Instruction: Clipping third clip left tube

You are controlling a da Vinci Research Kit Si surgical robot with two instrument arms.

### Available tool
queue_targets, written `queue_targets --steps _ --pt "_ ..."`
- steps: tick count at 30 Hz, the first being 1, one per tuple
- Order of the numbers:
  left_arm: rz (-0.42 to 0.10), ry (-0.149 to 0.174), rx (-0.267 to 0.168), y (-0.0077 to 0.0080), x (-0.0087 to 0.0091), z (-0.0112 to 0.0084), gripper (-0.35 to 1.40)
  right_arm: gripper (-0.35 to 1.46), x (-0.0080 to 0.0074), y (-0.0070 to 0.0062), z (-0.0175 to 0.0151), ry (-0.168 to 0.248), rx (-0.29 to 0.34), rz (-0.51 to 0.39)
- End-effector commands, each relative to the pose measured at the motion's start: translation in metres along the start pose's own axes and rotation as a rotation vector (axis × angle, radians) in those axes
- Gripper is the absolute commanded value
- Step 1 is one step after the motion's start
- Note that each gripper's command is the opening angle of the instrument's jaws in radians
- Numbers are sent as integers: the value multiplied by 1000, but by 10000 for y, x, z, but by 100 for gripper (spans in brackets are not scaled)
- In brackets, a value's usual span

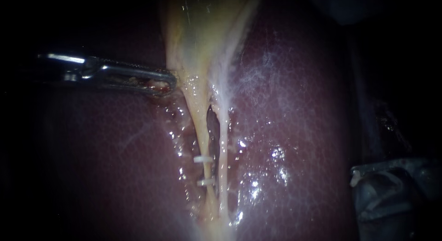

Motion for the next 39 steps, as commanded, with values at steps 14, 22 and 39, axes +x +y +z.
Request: queue_targets --steps 14,22,39 --pt "-34 -16 -39 13 -45 -71 -35 50 2 1 1 0 -1 1" --pt "-30 -38 -61 21 -62 -99 -35 50 2 1 2 0 -1 1" --pt "-28 -41 -71 19 -55 -92 -35 50 40 14 32 54 43 50"
